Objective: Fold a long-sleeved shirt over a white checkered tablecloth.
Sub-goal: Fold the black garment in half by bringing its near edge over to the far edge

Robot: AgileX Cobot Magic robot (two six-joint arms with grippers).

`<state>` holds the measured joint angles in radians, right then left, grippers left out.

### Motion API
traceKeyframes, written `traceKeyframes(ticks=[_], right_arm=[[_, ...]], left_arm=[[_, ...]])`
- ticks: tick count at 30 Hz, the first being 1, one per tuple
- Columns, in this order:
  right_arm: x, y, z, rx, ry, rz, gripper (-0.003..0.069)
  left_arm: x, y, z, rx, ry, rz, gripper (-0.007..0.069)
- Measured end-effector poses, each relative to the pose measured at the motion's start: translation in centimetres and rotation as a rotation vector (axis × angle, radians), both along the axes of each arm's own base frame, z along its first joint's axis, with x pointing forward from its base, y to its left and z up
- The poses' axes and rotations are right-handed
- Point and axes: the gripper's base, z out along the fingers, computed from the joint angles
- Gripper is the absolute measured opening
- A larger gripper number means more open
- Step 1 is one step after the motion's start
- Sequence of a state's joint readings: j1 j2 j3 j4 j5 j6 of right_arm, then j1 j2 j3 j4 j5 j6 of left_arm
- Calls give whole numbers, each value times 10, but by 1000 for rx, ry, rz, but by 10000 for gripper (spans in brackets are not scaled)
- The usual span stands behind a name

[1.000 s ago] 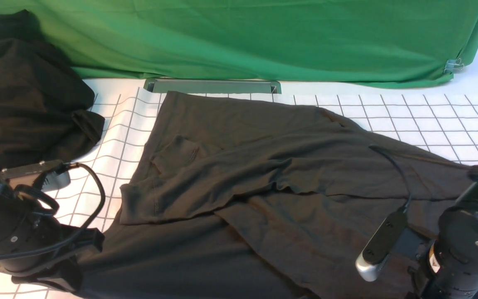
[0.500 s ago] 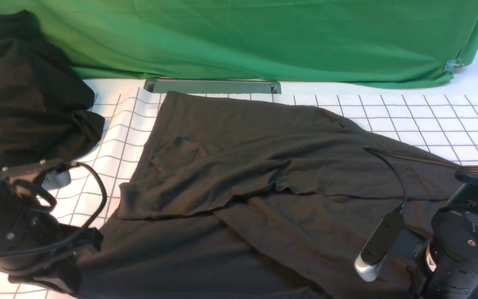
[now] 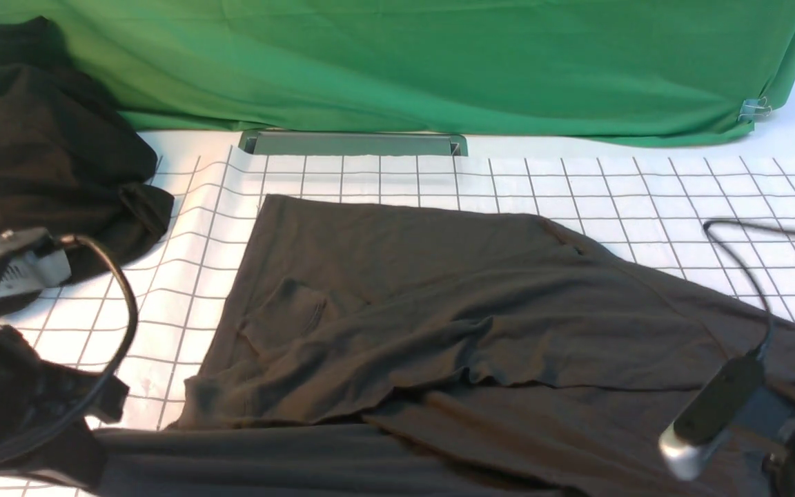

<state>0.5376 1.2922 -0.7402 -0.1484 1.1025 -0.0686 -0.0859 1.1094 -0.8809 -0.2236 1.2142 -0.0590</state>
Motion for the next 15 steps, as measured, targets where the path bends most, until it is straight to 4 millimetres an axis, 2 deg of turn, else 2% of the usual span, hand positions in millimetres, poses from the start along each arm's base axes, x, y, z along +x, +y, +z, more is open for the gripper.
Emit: traceKeyframes(ticks=[3,5,9,10,11,13,14,15], right_arm=[[9,2,14,-2,-57,8,29],[21,6,28,-8,-125,17,29],[43,16,38,-16,-164,20,28],[45,17,37,-20,-160,19,28],[56,21,36,-33,-167,13,28],[72,23,33,-38,-166,-12,28],[73,24,31,-40,-163,-12,28],[85,24,31,-39,-170,-35,28]], left_arm=[[7,-1,6,-10,-12,10,18],[24,-3,11,-24,-40,23,18],[70,-7,18,-28,-102,40,18],[72,-7,18,-28,-102,40,18],[94,-9,17,-28,-101,42,18],[118,-11,17,-30,-101,42,18],[122,-11,19,-31,-110,42,18],[136,-13,18,-37,-111,45,18]])
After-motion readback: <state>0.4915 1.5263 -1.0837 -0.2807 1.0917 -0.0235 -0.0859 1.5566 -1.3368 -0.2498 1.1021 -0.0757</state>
